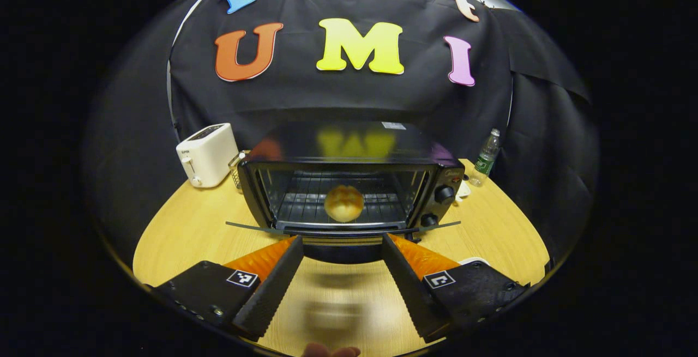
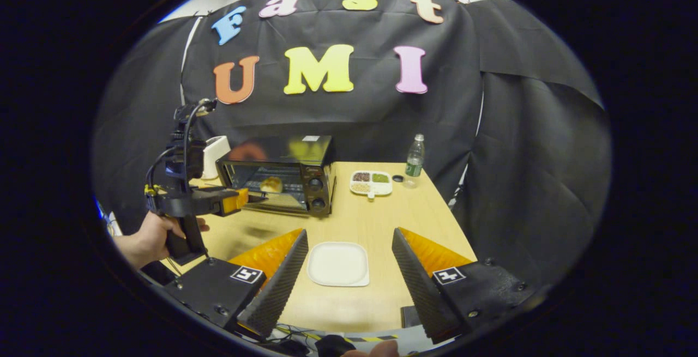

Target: Open the electric oven with the left hand, put the food in, and close the electric oven.

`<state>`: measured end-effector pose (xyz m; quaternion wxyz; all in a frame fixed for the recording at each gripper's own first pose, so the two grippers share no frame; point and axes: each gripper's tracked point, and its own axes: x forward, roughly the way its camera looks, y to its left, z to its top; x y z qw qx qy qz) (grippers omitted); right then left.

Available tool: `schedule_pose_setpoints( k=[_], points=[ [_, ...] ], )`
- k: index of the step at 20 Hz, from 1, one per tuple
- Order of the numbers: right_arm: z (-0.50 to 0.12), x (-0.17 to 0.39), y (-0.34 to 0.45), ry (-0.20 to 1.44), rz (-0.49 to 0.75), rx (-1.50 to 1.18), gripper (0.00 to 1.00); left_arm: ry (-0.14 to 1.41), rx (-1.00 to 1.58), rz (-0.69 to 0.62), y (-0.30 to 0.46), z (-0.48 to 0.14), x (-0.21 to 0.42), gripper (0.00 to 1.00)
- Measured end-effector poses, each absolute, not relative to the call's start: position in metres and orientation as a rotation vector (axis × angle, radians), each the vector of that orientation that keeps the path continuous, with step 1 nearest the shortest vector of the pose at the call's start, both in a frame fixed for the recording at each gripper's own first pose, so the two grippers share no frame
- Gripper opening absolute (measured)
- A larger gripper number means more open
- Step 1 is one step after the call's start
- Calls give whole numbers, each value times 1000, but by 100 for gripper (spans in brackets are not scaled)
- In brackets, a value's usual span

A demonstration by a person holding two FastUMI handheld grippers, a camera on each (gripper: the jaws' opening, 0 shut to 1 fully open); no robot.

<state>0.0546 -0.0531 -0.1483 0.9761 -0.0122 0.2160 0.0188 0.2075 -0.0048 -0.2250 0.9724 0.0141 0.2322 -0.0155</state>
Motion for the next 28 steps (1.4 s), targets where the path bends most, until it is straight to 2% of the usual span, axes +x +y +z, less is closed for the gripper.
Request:
schedule_pose_setpoints(
  k=[6,9,13,19,23,28],
  points=[
    [-138,74,-65,399,69,1,100,356,38,-40,-14,-179,231,94],
    [-137,81,-62,384,115,9,100,352,20,-1,-9,-174,216,94],
    [-150,87,-61,406,154,23,100,415,-6,24,-13,-209,180,94],
    [-164,86,-79,452,146,-6,100,531,-35,40,-14,-269,192,94],
    [-167,90,-84,464,149,-9,100,511,-4,50,-8,-266,213,94],
    [-159,101,-81,443,167,8,100,433,10,29,-14,-230,238,94]
  ],
)
